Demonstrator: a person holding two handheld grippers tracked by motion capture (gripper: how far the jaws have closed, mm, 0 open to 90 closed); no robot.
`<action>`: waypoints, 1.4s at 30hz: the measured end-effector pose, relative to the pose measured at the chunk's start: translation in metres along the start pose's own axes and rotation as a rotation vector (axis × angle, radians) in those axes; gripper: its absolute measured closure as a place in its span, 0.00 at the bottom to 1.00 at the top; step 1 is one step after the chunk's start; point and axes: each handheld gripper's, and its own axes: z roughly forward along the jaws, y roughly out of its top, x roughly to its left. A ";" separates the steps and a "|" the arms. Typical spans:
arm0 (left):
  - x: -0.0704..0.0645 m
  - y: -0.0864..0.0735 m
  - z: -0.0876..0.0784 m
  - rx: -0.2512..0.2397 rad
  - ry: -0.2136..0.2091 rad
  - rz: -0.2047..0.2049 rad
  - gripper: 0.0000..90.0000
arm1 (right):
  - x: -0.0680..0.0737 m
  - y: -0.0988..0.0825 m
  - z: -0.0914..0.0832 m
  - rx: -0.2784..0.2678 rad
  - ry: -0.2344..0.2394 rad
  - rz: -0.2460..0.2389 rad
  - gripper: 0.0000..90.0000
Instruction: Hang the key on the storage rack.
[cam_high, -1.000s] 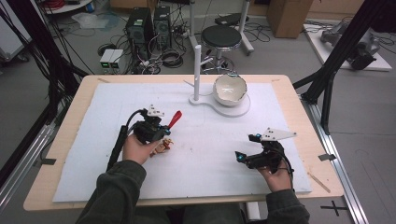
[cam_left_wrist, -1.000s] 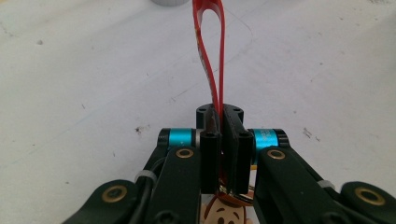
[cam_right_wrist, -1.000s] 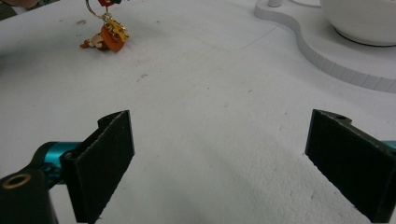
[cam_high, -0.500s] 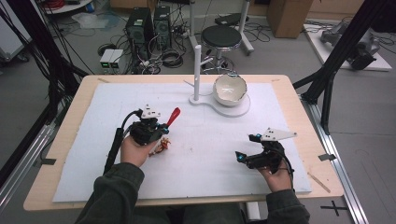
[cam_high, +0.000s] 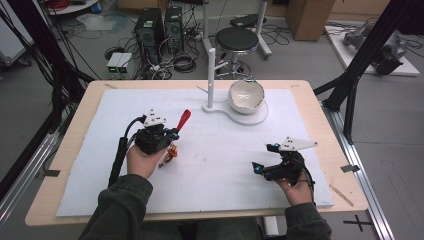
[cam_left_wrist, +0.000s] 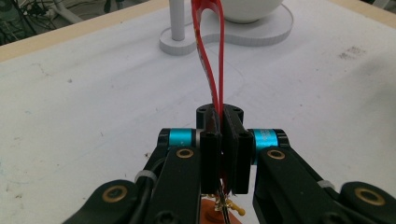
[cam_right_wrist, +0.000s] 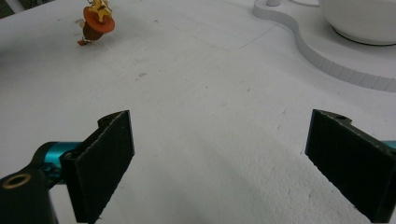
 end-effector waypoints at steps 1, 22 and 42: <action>-0.001 0.000 0.000 -0.010 0.001 -0.004 0.95 | 0.000 0.000 0.000 -0.001 0.000 -0.001 0.08; -0.003 0.014 -0.011 -0.057 0.006 0.003 0.95 | 0.000 0.001 0.002 0.002 0.003 0.004 0.08; -0.004 0.034 -0.017 -0.100 0.003 0.019 0.95 | -0.002 0.001 0.005 0.007 0.001 0.004 0.08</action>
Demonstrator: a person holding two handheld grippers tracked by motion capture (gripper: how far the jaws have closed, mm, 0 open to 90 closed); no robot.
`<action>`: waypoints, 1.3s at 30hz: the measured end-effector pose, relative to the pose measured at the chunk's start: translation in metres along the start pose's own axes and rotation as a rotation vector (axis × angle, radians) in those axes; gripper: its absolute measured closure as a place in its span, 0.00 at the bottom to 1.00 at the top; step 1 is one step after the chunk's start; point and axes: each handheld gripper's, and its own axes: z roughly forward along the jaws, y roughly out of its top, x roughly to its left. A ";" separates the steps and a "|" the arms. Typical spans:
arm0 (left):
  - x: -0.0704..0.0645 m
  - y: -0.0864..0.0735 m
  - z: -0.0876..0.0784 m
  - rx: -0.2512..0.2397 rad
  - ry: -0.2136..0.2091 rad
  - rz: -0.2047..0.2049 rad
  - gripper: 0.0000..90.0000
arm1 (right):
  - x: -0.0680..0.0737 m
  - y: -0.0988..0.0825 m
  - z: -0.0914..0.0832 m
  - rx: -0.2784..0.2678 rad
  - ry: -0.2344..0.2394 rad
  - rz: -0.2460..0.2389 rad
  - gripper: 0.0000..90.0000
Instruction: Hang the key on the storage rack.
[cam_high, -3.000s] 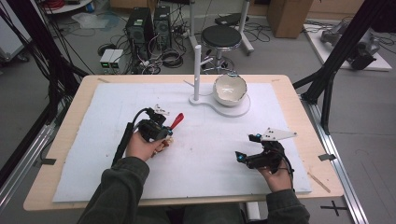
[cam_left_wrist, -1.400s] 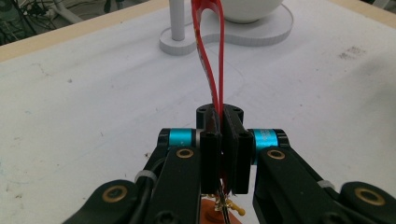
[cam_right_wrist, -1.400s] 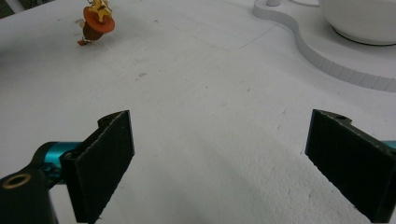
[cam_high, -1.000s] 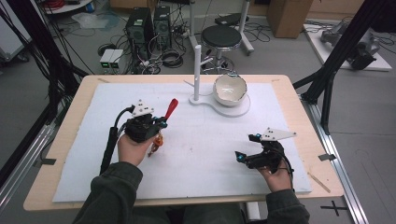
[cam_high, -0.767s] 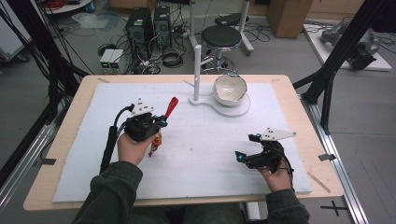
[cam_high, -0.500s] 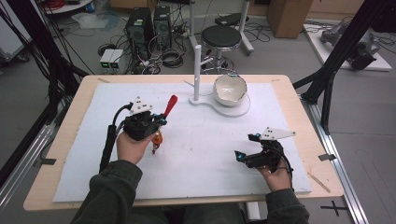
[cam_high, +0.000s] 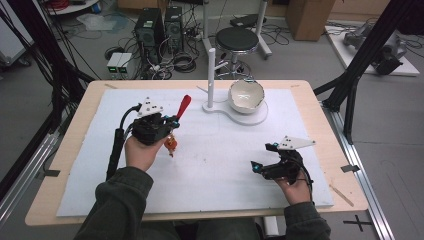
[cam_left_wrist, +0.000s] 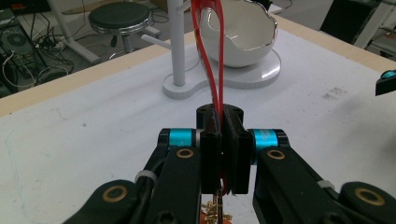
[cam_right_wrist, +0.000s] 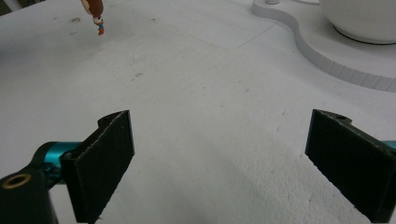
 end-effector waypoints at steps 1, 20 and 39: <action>-0.001 0.001 0.001 -0.002 0.001 0.000 0.95 | 0.000 0.000 0.000 0.000 0.000 -0.001 0.08; -0.010 0.015 0.021 0.007 -0.014 0.026 0.95 | -0.001 0.001 -0.002 -0.014 -0.002 -0.001 0.08; -0.013 0.026 0.036 0.021 -0.016 0.033 0.95 | 0.000 0.001 -0.003 -0.017 0.002 0.001 0.08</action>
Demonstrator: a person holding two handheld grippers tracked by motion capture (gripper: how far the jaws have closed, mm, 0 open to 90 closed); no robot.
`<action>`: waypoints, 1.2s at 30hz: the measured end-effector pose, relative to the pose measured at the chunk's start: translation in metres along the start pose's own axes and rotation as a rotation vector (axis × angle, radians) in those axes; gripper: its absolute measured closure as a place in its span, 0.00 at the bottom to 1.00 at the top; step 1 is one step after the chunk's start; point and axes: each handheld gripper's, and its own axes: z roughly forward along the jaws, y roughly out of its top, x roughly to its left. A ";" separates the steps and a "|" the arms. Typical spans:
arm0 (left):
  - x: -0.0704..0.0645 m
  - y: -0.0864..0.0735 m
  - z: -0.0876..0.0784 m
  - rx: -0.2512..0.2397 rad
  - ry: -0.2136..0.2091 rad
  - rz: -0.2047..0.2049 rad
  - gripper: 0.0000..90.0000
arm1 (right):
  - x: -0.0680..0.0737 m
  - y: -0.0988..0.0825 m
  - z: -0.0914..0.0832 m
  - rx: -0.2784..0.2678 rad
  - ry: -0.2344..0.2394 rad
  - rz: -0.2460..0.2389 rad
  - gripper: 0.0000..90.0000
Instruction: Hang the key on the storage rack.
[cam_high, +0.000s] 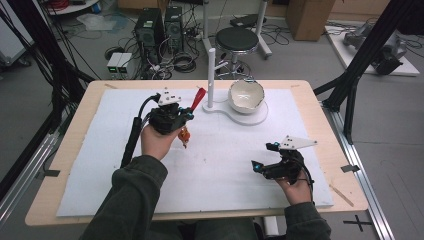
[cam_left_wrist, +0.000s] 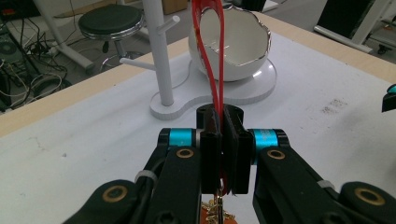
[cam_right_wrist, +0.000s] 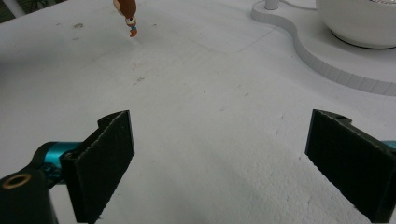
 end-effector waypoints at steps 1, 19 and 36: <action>0.000 0.001 0.001 -0.001 0.002 0.000 0.95 | 0.000 0.000 0.000 0.000 0.000 0.001 0.08; 0.008 0.008 0.018 0.011 0.026 -0.027 0.95 | -0.001 0.000 0.000 -0.007 0.001 -0.003 0.08; 0.011 0.031 0.040 0.032 0.052 -0.006 0.95 | -0.001 0.000 -0.001 -0.007 0.006 0.009 0.08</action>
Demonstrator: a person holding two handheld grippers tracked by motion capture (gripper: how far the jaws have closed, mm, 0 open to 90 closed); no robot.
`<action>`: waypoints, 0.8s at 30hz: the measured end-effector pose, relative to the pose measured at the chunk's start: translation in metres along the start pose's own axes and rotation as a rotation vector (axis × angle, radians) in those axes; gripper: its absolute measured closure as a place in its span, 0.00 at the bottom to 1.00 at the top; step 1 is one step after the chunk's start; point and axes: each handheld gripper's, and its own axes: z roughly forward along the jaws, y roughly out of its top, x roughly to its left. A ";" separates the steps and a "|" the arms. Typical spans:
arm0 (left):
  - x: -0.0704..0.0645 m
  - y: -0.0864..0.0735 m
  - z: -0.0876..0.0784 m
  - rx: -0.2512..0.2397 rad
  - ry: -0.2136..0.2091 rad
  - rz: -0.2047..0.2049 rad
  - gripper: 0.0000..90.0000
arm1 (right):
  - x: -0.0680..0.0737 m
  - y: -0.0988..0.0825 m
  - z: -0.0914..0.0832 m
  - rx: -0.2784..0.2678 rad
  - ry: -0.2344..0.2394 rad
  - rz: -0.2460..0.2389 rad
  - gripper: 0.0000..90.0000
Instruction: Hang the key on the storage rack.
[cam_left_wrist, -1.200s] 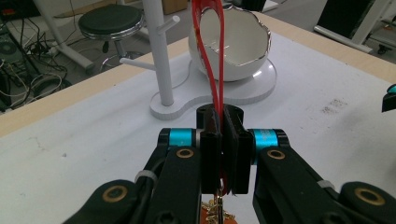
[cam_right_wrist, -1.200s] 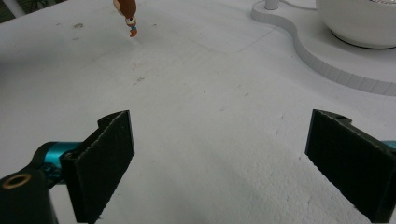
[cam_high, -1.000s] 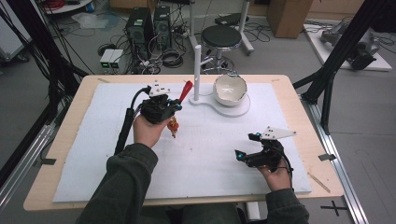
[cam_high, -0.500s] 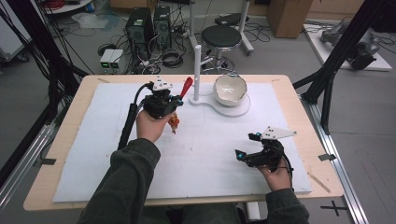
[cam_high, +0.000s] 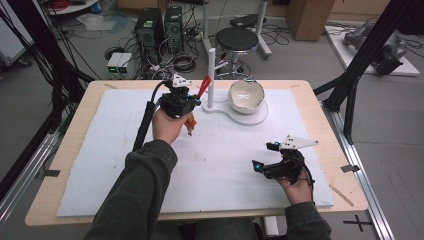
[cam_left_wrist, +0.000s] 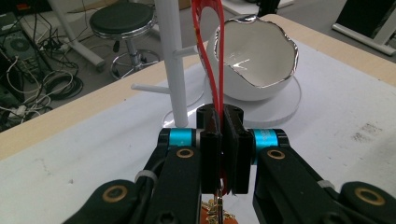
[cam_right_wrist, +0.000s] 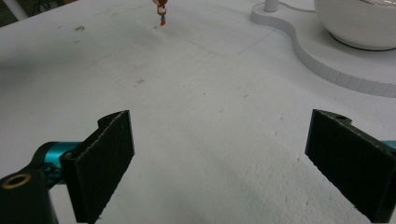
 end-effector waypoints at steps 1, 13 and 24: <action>0.000 0.001 0.001 0.004 0.002 0.001 0.95 | 0.000 0.000 0.000 0.000 0.000 -0.001 0.08; 0.000 0.001 0.017 0.034 0.023 0.000 0.95 | -0.001 0.000 0.000 -0.006 0.002 -0.007 0.08; -0.002 -0.001 0.028 0.056 0.036 0.000 0.95 | -0.001 0.000 -0.001 -0.004 0.002 0.000 0.08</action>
